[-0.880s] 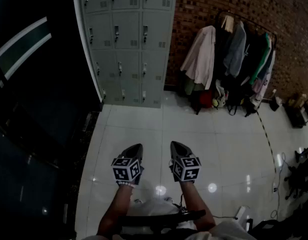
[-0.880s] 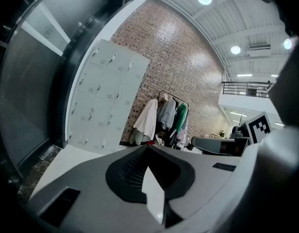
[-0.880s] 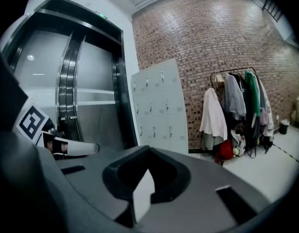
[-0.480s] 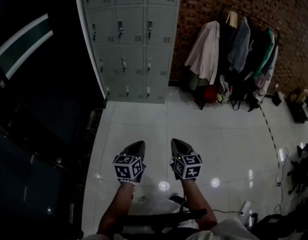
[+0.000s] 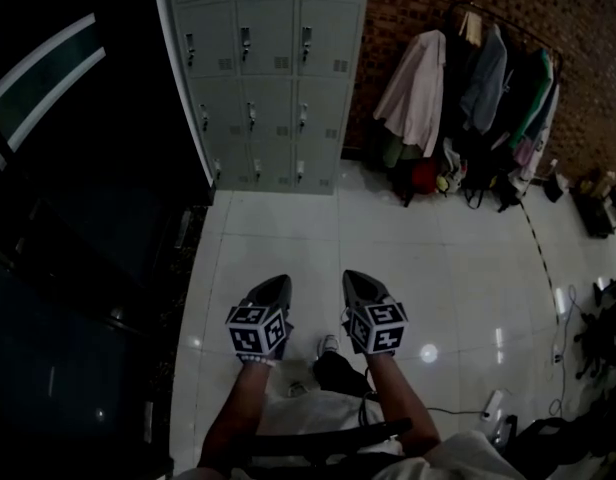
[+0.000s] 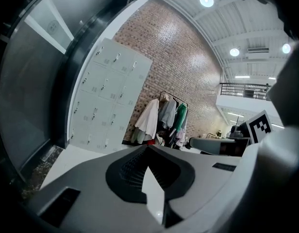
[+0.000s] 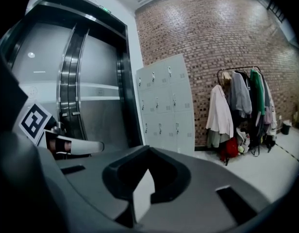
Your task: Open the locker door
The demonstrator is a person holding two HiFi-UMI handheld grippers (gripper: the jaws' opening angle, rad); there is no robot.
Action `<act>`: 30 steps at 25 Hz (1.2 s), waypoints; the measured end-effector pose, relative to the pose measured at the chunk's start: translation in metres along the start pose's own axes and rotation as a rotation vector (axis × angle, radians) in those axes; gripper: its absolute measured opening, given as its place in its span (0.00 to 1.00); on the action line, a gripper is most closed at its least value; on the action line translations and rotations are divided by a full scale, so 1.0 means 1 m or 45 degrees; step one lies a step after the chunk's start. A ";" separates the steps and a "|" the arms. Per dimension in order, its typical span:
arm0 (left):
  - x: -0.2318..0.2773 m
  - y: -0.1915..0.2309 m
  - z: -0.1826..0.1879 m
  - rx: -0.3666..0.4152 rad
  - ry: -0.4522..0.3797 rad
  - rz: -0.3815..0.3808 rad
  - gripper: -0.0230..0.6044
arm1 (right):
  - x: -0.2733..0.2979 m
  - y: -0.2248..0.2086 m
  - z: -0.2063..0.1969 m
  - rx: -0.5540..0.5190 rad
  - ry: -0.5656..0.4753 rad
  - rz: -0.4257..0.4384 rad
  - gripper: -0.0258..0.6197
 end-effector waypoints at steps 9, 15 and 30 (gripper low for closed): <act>0.032 0.015 0.010 0.003 -0.004 0.009 0.03 | 0.038 -0.009 0.002 0.018 0.008 0.019 0.06; 0.079 0.045 0.021 0.029 0.000 0.007 0.03 | 0.098 -0.028 0.002 0.050 -0.019 0.025 0.06; 0.251 0.111 0.061 0.042 0.023 0.007 0.03 | 0.275 -0.118 0.026 0.084 -0.028 0.019 0.06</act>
Point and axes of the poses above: the fingertips, and each gripper's own axes: x forward along the fingers, y to its left, z out of its top, the point moved 10 cm from there along -x, backward along the fingers, and after that the axes turned 14 degrees about -y, right-handed, at the moved point
